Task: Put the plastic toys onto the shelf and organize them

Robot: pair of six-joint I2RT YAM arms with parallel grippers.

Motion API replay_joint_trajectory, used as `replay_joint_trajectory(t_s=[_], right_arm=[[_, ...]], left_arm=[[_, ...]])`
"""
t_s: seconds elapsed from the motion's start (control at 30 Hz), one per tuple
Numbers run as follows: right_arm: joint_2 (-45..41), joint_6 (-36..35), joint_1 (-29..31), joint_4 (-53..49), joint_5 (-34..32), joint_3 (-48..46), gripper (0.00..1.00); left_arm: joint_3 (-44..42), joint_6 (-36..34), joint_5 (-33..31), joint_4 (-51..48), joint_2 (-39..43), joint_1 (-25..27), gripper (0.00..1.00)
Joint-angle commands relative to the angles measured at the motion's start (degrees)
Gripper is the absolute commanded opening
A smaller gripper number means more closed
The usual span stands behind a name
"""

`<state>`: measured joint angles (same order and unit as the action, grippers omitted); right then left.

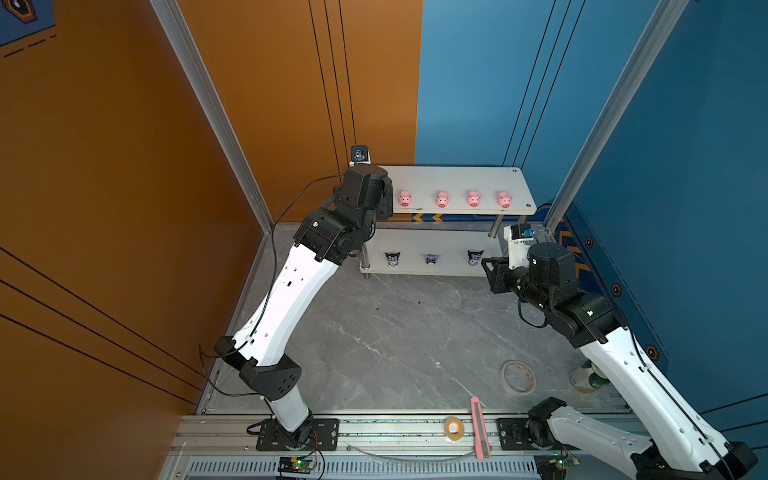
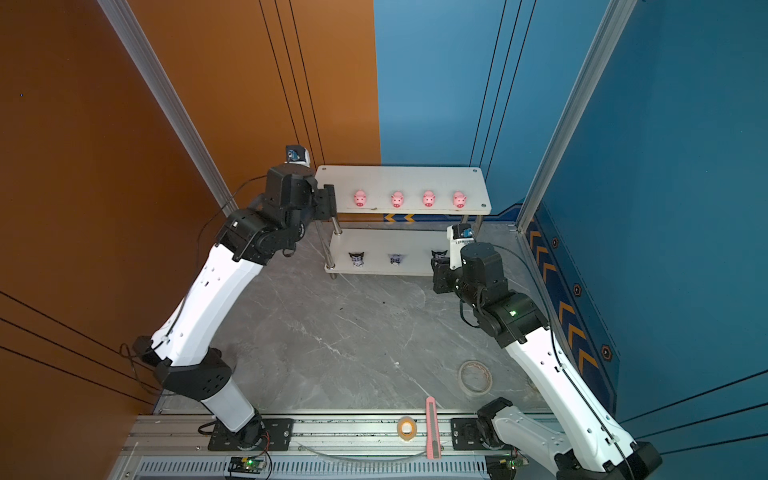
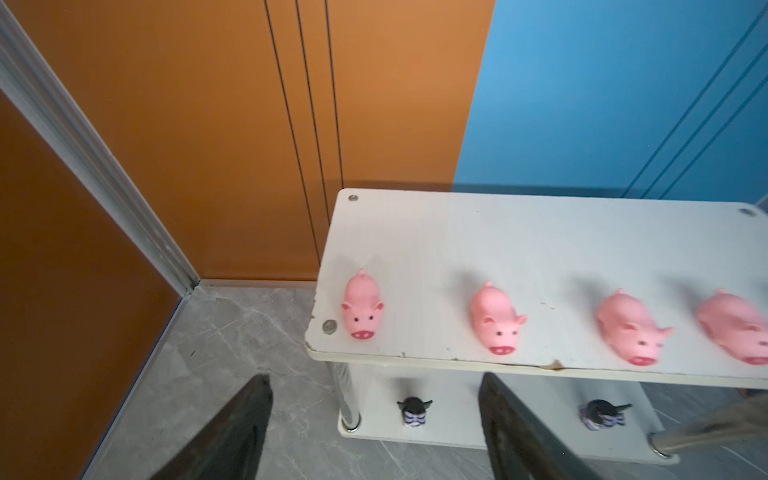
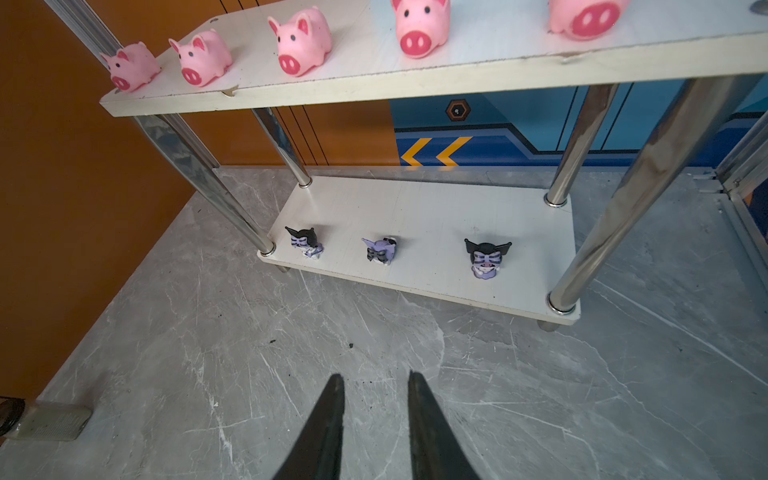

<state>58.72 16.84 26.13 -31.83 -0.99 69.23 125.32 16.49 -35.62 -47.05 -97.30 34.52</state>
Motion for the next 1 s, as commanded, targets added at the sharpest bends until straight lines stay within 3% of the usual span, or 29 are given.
replay_joint_trajectory(t_s=[0.0,0.17,0.4,0.5,0.67,0.77,0.83,0.87,0.97], right_arm=[[-0.2,0.8,-0.4,0.8,1.1,-0.5,0.29],[0.1,0.8,-0.5,0.9,1.0,-0.5,0.29],[0.6,0.7,-0.5,0.9,0.8,-0.6,0.30],[0.8,0.6,-0.5,1.0,0.7,-0.7,0.35],[0.7,-0.2,-0.5,1.2,-1.2,-1.2,0.56],[0.6,-1.3,-0.5,1.3,-4.9,-2.0,0.67],[0.3,-1.9,-0.6,1.3,-7.4,-2.7,0.76],[0.1,-2.2,-0.6,1.6,-8.8,-3.2,0.98],[-1.6,-2.3,-0.6,2.4,-13.5,-6.2,1.00]], left_arm=[[-2.2,2.3,2.0,-0.9,-0.5,-3.3,0.81],[-1.6,4.2,7.1,-1.8,-2.8,-6.2,0.80],[-2.9,4.6,8.4,-1.8,-2.2,-6.1,0.80],[-5.8,4.6,7.0,-1.6,0.7,-4.8,0.80],[-15.1,1.4,1.5,0.8,7.5,0.8,0.83],[-26.1,0.0,0.3,6.1,13.6,3.1,0.85],[-34.0,-0.1,0.2,10.0,19.1,3.8,0.92],[-38.3,-0.1,0.2,12.4,22.2,4.1,0.98],[-50.3,-0.1,-0.8,18.7,31.8,4.2,0.98]])
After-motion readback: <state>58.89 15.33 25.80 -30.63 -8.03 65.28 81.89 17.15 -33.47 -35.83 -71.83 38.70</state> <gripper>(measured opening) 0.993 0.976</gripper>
